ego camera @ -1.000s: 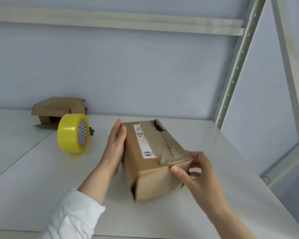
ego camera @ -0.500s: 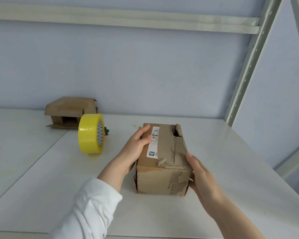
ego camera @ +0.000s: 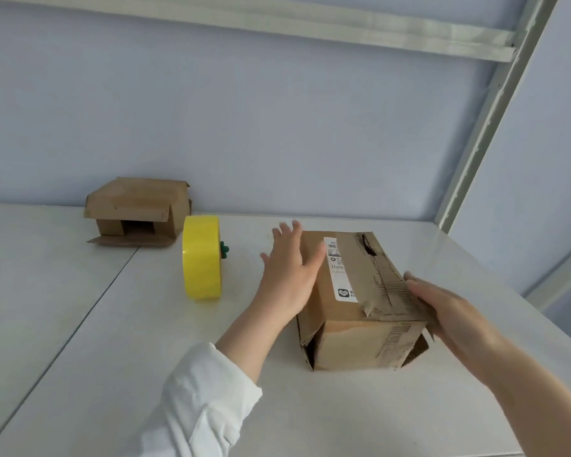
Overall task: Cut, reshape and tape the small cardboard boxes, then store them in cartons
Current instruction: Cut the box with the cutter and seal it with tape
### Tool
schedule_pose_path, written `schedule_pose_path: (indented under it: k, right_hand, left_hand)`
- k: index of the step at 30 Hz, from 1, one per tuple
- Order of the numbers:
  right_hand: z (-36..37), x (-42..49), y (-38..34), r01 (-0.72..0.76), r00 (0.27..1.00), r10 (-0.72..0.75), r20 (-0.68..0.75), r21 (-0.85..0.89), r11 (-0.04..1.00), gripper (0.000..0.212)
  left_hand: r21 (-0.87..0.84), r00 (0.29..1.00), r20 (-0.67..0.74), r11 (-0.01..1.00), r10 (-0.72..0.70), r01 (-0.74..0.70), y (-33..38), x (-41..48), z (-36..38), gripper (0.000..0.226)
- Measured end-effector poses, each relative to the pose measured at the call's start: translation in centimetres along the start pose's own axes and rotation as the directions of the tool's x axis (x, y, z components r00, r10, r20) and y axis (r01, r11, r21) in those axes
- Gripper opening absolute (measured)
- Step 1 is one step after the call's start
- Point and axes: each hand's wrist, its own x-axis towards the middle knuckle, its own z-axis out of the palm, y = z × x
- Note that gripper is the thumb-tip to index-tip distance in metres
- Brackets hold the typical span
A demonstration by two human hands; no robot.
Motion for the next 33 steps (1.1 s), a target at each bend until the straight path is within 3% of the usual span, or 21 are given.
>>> schedule_pose_path:
  k: [2,4,6,8,11,13,16,18,20,23,25,28,33]
  right_hand:
    - [0.2,-0.5,-2.0,0.106,0.985,-0.125,-0.120,-0.150,0.983,0.051]
    - [1.5,-1.0,-4.4,0.236,0.950,-0.275,-0.147,-0.238,0.942,0.051]
    - [3.7,-1.3,-6.6,0.341,0.928,-0.369,-0.049,-0.287,0.895,0.047]
    - [6.4,-1.3,-8.3,0.396,0.916,-0.393,0.074,-0.307,0.865,0.044]
    - [9.8,-0.5,-10.1,0.404,0.909,-0.353,0.224,-0.253,0.879,0.042]
    - [11.5,0.3,-10.8,0.421,0.893,-0.354,0.279,-0.238,0.875,0.043]
    - [14.2,1.1,-10.8,0.471,0.867,-0.351,0.353,-0.351,0.809,0.047]
    - [15.7,1.2,-10.4,0.467,0.864,-0.325,0.385,-0.369,0.804,0.052]
    - [16.5,1.1,-9.8,0.452,0.855,-0.300,0.424,-0.323,0.831,0.055]
    - [17.1,0.6,-9.2,0.492,0.815,-0.303,0.495,-0.313,0.812,0.049]
    - [17.3,0.1,-9.2,0.507,0.801,-0.321,0.506,-0.287,0.813,0.042]
    - [17.2,-0.4,-9.2,0.505,0.783,-0.336,0.524,-0.218,0.835,0.032]
    - [17.1,-0.9,-8.8,0.522,0.763,-0.401,0.507,-0.118,0.845,0.024]
  left_hand:
    - [0.122,0.979,-0.156,0.986,0.130,-0.111,0.3,0.6,-3.5,0.052]
    - [0.296,0.954,-0.232,0.948,0.191,-0.118,-0.2,1.7,-7.1,0.046]
    - [0.521,0.964,-0.219,0.853,0.150,-0.014,-1.6,2.5,-9.8,0.044]
    - [0.639,0.978,-0.171,0.769,0.119,0.019,-3.3,2.1,-10.8,0.042]
    - [0.724,0.927,-0.128,0.673,0.351,-0.155,-5.1,-0.7,-10.4,0.044]
    - [0.694,0.850,-0.196,0.682,0.489,-0.232,-5.1,-2.8,-10.6,0.039]
    - [0.586,0.777,-0.347,0.768,0.525,-0.257,-5.1,-5.8,-11.3,0.027]
    - [0.414,0.774,-0.494,0.890,0.396,-0.191,-5.5,-7.3,-11.4,0.036]
    - [0.134,0.832,-0.533,0.986,0.155,-0.097,-5.6,-8.4,-11.0,0.049]
    - [-0.242,0.902,-0.399,0.968,-0.166,0.071,-5.2,-9.2,-10.9,0.056]
    - [-0.385,0.916,-0.318,0.916,-0.244,0.110,-4.9,-9.2,-11.1,0.053]
    - [-0.392,0.928,-0.288,0.913,-0.237,0.112,-4.8,-8.7,-11.2,0.028]
    - [-0.354,0.927,-0.335,0.935,-0.165,0.039,-4.0,-8.2,-11.4,0.019]
